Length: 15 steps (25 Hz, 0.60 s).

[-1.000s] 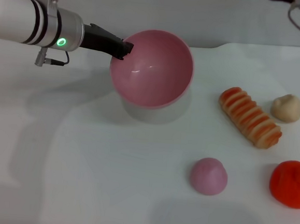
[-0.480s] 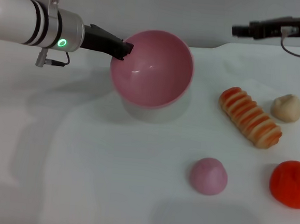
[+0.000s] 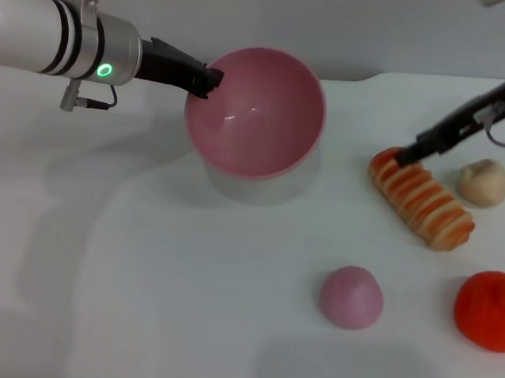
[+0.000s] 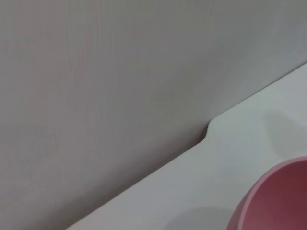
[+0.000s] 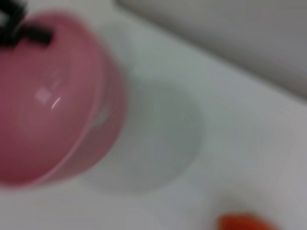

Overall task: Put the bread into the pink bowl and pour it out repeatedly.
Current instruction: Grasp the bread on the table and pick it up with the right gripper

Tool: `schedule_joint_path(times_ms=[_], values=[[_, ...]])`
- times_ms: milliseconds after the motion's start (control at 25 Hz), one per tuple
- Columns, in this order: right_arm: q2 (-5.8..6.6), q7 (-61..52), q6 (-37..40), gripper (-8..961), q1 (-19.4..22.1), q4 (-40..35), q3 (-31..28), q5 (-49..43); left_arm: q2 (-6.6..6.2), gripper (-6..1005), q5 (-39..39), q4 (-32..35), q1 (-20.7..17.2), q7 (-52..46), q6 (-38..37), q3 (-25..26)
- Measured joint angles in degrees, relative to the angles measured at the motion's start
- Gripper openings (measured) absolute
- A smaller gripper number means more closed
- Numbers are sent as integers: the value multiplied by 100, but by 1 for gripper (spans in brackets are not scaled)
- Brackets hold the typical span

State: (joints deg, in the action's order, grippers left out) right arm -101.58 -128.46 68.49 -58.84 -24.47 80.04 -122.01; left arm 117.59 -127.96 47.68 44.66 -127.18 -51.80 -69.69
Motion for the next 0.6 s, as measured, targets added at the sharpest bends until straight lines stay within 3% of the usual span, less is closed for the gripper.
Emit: schedule_joint_path(times_ms=[320,600], values=[[-219,-545,242,577,-4,-354,9,-1144,14,46,0,-3,15,8,43,-18],[-316,-359,497,609,96,-898,-15,-1351,17,46,-1,-61,8,6,94,-18]])
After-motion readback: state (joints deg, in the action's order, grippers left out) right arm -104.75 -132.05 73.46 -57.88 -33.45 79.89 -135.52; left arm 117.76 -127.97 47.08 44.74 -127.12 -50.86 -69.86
